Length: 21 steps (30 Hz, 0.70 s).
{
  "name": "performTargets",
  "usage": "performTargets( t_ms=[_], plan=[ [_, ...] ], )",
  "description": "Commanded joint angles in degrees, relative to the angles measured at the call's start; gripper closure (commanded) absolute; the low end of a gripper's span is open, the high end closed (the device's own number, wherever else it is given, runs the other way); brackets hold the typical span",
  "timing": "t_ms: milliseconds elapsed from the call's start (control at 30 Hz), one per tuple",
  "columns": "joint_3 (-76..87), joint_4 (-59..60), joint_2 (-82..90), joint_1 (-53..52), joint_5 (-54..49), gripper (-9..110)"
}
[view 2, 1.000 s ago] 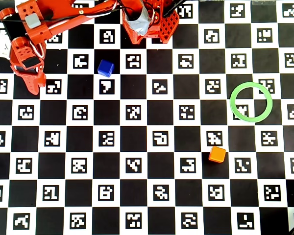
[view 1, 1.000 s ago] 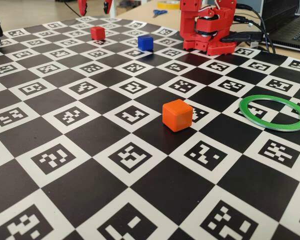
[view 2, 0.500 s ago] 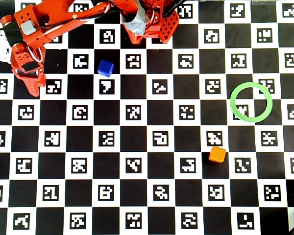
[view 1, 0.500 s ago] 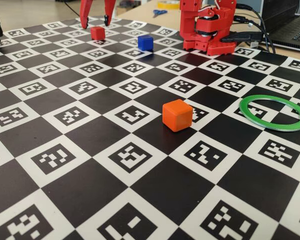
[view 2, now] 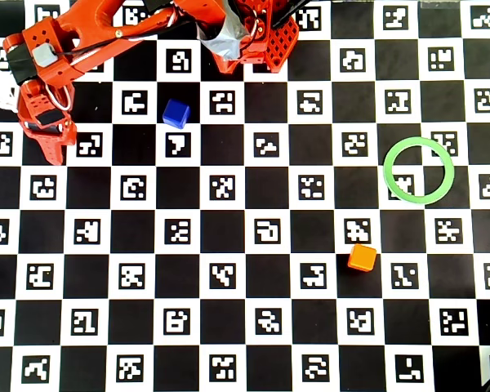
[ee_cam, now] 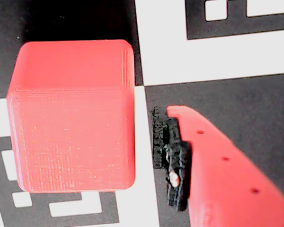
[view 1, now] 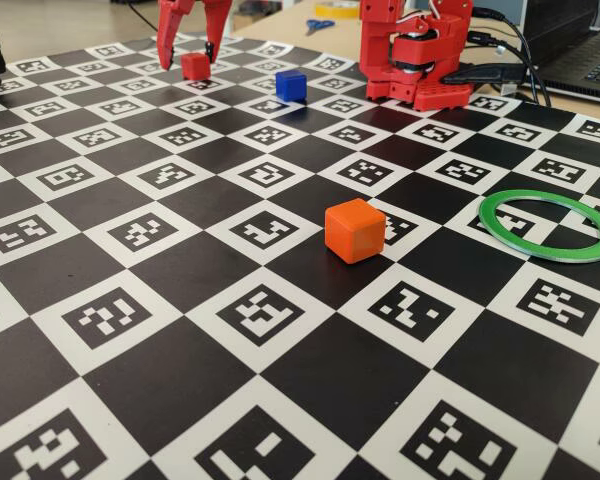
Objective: Grab the red cube then put it in the green circle then put the blue cube on top and finally the orange cube on top
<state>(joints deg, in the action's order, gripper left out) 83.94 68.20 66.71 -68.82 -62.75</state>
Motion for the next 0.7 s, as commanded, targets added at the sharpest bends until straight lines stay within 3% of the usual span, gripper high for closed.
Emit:
performTargets(
  t_ms=[0,667],
  plan=[
    [-0.18,-0.7,2.11,0.35,-0.26,63],
    [0.7,-1.49,2.46,1.23,1.58,75]
  ],
)
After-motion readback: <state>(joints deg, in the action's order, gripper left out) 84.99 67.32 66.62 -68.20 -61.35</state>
